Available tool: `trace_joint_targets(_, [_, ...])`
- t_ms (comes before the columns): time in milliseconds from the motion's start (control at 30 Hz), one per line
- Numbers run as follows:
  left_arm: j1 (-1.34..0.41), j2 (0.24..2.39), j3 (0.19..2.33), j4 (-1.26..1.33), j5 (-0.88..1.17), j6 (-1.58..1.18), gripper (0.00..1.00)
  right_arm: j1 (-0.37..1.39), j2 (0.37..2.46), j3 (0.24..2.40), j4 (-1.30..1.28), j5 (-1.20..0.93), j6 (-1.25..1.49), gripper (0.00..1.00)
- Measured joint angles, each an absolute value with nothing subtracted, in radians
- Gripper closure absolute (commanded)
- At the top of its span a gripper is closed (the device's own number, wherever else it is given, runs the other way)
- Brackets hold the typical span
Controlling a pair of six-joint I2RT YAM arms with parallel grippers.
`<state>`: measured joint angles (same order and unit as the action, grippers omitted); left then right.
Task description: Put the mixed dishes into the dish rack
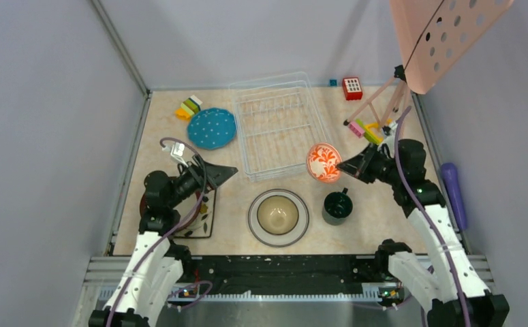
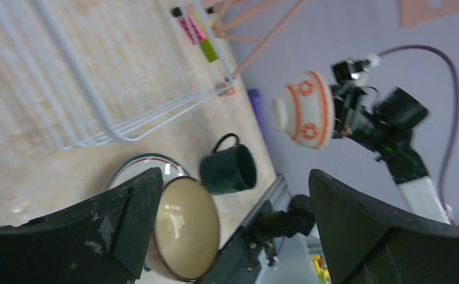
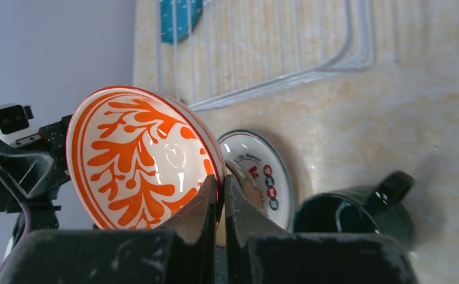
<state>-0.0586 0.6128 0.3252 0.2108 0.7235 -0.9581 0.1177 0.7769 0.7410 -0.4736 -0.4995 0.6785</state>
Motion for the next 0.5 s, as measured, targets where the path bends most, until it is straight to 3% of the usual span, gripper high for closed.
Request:
trace_joint_targets(167, [-0.196, 0.665, 0.454, 0.265, 0.735, -1.048, 0.02, 0.125, 0.902, 0.733, -0.29, -0.617, 0.759, 1.0])
trace_joint_targets(500, [-0.472, 0.849, 0.507, 0.367, 0.579, -1.202, 0.02, 0.24, 0.965, 0.783, -0.247, -0.614, 0.79, 1.0])
